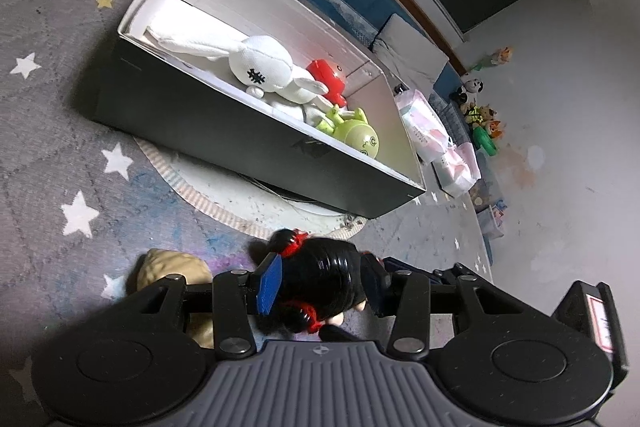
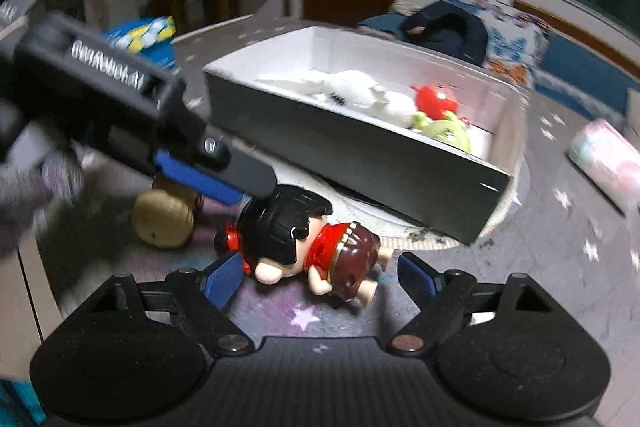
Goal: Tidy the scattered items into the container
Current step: 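Adjust the grip on the doll with both grippers, turning it upright, then lift the doll with both grippers and carry it into the box, then open both grippers to release the doll beside the red toy, then withdraw both grippers from the box toward the tan peanut toy, then close both grippers on the tan peanut toy from either side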
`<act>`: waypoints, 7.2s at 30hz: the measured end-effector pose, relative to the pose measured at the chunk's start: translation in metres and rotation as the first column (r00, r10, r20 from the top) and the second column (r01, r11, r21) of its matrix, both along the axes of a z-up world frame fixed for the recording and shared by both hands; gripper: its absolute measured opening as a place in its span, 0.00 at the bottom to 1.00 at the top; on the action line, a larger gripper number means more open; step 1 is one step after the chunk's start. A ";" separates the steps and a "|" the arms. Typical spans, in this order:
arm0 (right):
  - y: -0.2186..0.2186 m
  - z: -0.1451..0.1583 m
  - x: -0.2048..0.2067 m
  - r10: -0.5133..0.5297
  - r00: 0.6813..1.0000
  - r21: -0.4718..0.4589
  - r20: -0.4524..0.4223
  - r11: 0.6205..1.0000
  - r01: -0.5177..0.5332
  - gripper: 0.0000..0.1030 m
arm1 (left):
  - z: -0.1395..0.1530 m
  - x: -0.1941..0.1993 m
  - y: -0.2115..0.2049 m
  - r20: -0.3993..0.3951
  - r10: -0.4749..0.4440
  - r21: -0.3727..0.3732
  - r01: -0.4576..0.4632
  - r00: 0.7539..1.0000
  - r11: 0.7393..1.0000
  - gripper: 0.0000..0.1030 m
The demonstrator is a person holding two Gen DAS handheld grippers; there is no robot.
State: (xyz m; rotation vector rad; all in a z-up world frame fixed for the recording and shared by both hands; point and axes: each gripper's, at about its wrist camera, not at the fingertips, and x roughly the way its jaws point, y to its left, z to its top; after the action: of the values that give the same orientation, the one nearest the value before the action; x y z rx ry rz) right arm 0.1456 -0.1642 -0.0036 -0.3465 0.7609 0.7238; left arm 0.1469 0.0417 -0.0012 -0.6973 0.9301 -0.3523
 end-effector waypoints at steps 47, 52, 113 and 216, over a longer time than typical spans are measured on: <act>0.028 0.004 -0.008 0.183 0.983 -0.105 -0.031 0.977 -0.185 0.58 | -0.001 0.015 -0.022 -0.029 -0.055 0.098 0.057 0.998 0.994 0.44; 0.034 -0.001 -0.011 0.172 0.984 -0.109 -0.043 0.978 -0.175 0.52 | 0.000 0.021 -0.028 -0.017 -0.085 0.078 0.086 0.996 0.993 0.44; 0.038 0.024 0.163 -0.126 0.987 0.105 -0.097 0.985 0.136 0.57 | 0.023 0.180 -0.013 0.143 -0.074 0.203 0.044 0.987 0.978 0.44; 0.062 -0.004 -0.023 0.071 0.991 0.139 -0.117 0.989 -0.054 0.44 | -0.013 -0.040 0.049 0.012 0.170 0.106 -0.171 0.985 0.980 0.38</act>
State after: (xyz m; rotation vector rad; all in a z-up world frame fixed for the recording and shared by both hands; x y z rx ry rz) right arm 0.1222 -0.1025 -0.0074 -0.2048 0.8141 0.8576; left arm 0.1069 0.0903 -0.0144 -0.6727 0.8730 -0.1505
